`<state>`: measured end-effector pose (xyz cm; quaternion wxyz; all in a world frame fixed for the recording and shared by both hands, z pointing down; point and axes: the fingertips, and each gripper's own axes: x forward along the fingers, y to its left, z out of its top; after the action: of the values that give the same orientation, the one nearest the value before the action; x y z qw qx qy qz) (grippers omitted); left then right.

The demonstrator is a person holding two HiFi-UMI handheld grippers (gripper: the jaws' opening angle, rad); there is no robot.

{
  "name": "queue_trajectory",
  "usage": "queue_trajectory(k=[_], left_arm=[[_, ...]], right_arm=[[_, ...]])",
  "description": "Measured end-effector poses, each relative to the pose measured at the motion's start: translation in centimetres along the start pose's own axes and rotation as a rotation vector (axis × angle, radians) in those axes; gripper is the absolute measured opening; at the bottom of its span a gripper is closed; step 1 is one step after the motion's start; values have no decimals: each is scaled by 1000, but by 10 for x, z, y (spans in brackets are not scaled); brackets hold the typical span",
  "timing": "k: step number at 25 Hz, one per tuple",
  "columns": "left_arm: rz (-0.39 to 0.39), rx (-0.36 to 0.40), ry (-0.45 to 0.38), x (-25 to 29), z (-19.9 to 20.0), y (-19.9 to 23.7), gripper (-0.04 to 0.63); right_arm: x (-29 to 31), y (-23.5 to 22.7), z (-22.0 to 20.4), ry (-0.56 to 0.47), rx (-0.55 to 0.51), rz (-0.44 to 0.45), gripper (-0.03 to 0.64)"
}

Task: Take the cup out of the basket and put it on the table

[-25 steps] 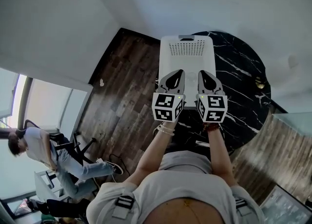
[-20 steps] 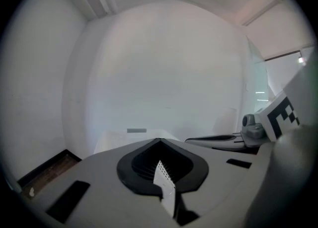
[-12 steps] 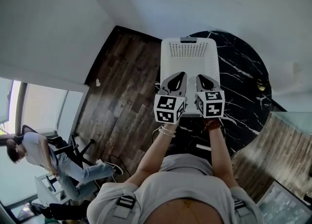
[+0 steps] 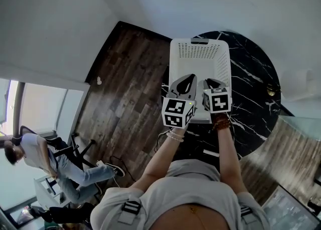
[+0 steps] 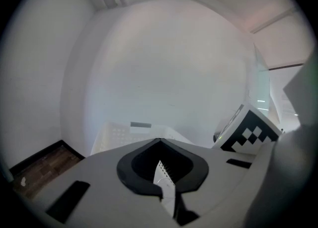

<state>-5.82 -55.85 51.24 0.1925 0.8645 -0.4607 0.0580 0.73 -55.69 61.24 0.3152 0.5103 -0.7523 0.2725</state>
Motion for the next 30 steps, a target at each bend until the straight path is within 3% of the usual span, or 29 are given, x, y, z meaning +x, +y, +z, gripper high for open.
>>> queue_trajectory(k=[3,5,13,20,24,30], left_arm=[[-10,-9,-9,0,2,0,6],[-21,-16,-17,0,4,-1,6],[-35,-30,-30,2,9,2,6],[-50,-33,-29,4,11,1,6],[-55,-34,-33,5,12,1,6],[-64,-36,-31,7,12,0,6]], right_arm=[[7,4,-5,43,13,27,87],[10,1,-9,58,13,20,98],[25,-8,-17,132,35,-16,109],[22,-15,-10,103,20,-67,109],[29,-4,-30,214,40,-22,109],[45,-9,-39,251,-14,-20,109]])
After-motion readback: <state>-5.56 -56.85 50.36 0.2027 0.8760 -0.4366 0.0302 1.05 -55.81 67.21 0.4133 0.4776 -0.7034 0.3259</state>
